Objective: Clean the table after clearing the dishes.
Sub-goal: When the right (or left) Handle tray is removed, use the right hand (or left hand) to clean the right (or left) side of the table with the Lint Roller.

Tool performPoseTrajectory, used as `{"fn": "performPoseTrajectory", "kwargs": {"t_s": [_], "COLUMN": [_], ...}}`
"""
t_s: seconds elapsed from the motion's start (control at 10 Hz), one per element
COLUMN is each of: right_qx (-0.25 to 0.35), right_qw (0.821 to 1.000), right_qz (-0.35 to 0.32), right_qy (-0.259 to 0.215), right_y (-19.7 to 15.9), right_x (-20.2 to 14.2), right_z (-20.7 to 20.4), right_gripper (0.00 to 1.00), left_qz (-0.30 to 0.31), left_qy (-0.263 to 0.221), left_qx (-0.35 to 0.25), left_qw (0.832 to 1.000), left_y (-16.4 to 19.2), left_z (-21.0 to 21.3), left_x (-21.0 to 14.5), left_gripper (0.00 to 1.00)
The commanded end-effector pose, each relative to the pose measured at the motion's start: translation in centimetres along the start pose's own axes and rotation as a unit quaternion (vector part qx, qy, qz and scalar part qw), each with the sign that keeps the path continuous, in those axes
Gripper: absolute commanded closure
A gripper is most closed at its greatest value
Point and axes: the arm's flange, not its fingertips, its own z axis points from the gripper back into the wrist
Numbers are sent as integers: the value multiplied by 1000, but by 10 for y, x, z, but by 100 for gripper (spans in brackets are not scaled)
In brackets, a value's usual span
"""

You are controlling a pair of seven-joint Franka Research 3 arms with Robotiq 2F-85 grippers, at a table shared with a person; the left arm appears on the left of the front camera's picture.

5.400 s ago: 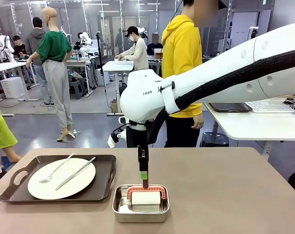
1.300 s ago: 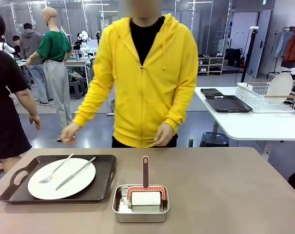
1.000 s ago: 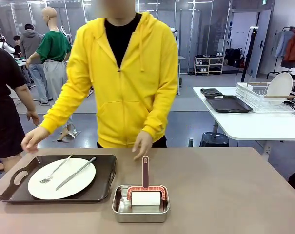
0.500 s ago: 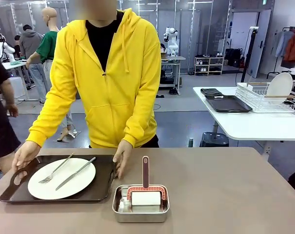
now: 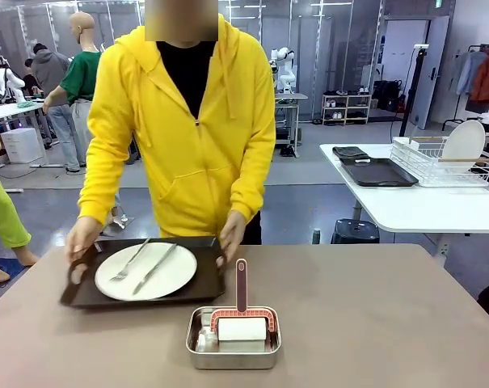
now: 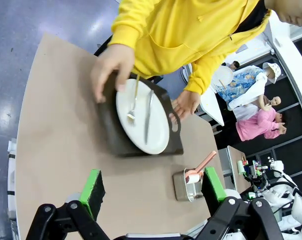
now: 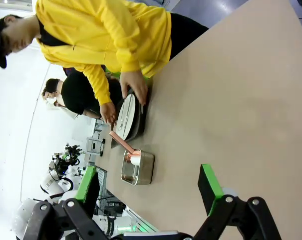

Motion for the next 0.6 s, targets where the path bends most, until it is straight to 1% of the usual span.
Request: {"fn": "performPoseTrajectory", "kwargs": {"t_s": [0.0, 0.2, 0.3, 0.5], "right_qx": [0, 0, 0, 0], "right_qw": [1000, 1000, 1000, 1000], "right_qz": [-9, -9, -9, -9], "right_qy": [3, 3, 3, 3], "right_y": [4, 4, 4, 4], "right_x": [2, 2, 2, 2], "right_z": [-1, -1, -1, -1], "right_gripper": [0, 0, 0, 0], "left_qz": [-6, 0, -59, -117], "left_qy": [1, 0, 33, 69], "left_qx": [0, 0, 27, 31], "left_qw": [1000, 1000, 997, 990], "left_y": [2, 0, -13, -41], "left_z": [2, 0, -15, -47], "left_x": [0, 0, 7, 24], "left_gripper": [0, 0, 0, 0]}}
